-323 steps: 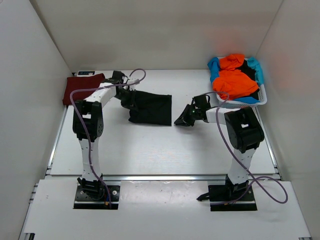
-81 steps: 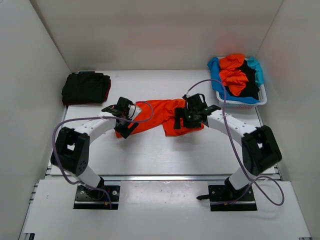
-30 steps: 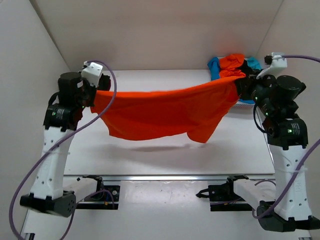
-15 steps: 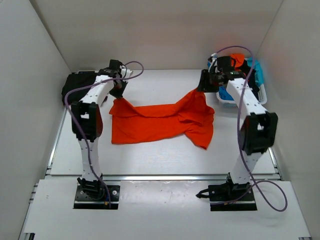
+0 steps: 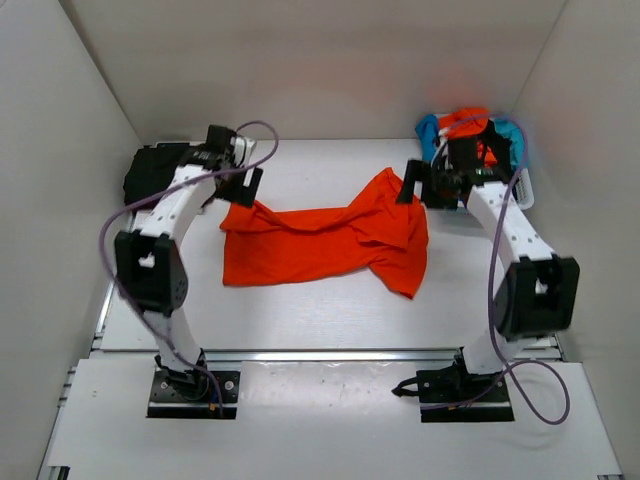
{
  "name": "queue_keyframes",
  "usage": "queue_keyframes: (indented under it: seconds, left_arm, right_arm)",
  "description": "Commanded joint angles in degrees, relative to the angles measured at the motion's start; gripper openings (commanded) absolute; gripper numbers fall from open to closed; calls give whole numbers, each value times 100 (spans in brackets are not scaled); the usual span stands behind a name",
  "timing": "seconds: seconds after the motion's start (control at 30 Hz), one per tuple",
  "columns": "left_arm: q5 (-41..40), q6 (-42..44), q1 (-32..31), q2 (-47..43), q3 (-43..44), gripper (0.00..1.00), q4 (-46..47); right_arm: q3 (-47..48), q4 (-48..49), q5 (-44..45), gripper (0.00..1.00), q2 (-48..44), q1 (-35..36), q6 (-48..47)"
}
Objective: Fold and stack the t-shirts
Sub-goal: Flatten out the tshirt
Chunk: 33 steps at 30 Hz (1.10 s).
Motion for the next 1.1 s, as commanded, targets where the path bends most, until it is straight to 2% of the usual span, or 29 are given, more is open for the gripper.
queue_keyframes:
  seconds: [0.0,0.1,0.2,0.3,0.33,0.4,0.63,0.67,0.73,0.77,0.8,0.83,0.87,0.9,1.0,1.07]
  left_arm:
    - [754,-305,160,-887,-1419,98,-257]
    - [1212,-569,362,-1134,-2405,93,-205]
    - [1372,-816,476,-1267,-2960,93,101]
    - [1416,-1016,529,-1039,-3137,95,365]
    - [1416,-1096,581,-881,-3181,99,497]
    - [1565,-1176,669,-565,-3155,99,507]
    - [1837,-1317,687,-213,-3576,92,814]
    - [1855,-1317,687,-90,-3507,83,771]
    - [1987,-1282,679,69,-3288,58,745]
    - [1987,-1203,652,87,-3235,51,736]
    - [1987,-1177,661,200,-3113,28,657]
    - [1978,-1176,635,262,-3050,13,569]
    - [1961,-1133,608,254,-3015,5,603]
    - [1952,-1150,608,289,-3015,3,595]
    - [1943,-1097,538,272,-2988,0,604]
    - [2013,-1054,555,193,-3067,0,630]
  right_arm:
    - [-1213,-93,88,86,-819,74,222]
    - [-2209,90,201,83,-1232,153,493]
    - [-2957,320,359,81,-1445,277,722]
    - [-3606,732,492,81,-1515,163,1093]
    - [-3661,829,378,81,-1507,110,1188]
    - [-3828,856,543,82,-1454,153,1215]
    - [-4547,1241,229,82,-1392,-136,1453]
    - [-4645,1530,45,82,-1427,-154,1488]
    - [-4821,1734,-89,79,-1428,-67,1558]
    - [-4760,1744,-36,69,-1384,-14,1567]
    - [-4751,1657,121,57,-1349,73,1558]
    - [-4647,1569,392,51,-1287,92,1611]
    - [-4541,1368,499,40,-1139,144,1629]
    - [-4479,1244,544,33,-998,127,1637]
    - [-4260,963,492,29,-550,48,1620]
    - [-4189,926,544,22,-417,65,1585]
